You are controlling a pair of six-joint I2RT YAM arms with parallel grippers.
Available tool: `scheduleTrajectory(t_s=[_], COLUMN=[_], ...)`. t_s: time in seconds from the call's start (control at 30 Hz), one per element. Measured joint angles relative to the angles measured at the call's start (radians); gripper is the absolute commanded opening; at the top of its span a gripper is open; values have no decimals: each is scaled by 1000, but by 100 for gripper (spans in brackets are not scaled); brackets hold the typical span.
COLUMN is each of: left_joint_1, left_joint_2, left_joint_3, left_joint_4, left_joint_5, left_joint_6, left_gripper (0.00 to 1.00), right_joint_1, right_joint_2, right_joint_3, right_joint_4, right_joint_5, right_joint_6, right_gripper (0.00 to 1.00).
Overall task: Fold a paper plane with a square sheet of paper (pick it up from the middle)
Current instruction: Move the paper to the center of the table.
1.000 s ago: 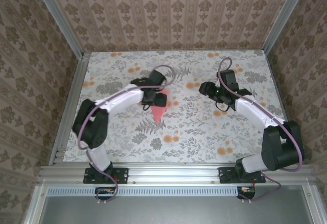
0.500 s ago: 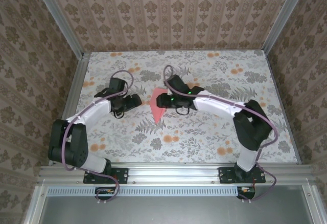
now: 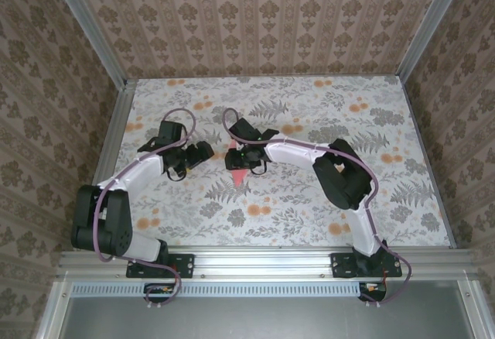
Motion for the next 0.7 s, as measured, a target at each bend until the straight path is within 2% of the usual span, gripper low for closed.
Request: scheduleTrajectory(t_s=[0.27, 0.53, 0.7], left_joint_1=[0, -5, -44], left_joint_2=[50, 83, 113], left_joint_3=[0, 0, 0], left_joint_4=[41, 99, 117], left_joint_5=[72, 170, 198], left_joint_6=[-7, -8, -9], left_gripper=[86, 86, 85], right_joint_1=[-29, -76, -80], right_joint_2=[25, -51, -106], right_joint_3=[-8, -154, -232], right_joint_4=[-44, -2, -24], right_joint_5=[2, -197, -270], right_joint_6=[-116, -370, -494], right_gripper=[41, 43, 45])
